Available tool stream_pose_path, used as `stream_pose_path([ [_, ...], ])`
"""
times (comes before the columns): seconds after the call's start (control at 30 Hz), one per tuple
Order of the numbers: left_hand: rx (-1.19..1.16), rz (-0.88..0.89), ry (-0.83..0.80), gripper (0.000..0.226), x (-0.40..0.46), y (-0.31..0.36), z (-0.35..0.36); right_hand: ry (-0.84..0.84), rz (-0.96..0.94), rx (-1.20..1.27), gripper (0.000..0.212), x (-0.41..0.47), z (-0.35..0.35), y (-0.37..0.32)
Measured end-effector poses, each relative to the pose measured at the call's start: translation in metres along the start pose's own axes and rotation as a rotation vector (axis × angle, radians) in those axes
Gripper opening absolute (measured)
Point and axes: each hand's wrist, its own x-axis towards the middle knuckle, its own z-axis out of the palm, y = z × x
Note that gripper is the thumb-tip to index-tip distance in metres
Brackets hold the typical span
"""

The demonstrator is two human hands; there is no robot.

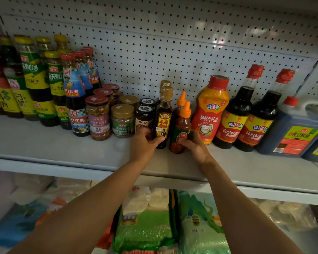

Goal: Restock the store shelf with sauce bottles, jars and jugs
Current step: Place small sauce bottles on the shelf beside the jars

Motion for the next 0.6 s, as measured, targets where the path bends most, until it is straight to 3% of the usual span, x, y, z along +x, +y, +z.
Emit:
stream_pose_path([
  [0.6,-0.005,0.002,0.003,0.037,0.0017,-0.0013,0.0010,-0.022,-0.031,-0.033,0.065,-0.0025,0.0005,0.0008],
])
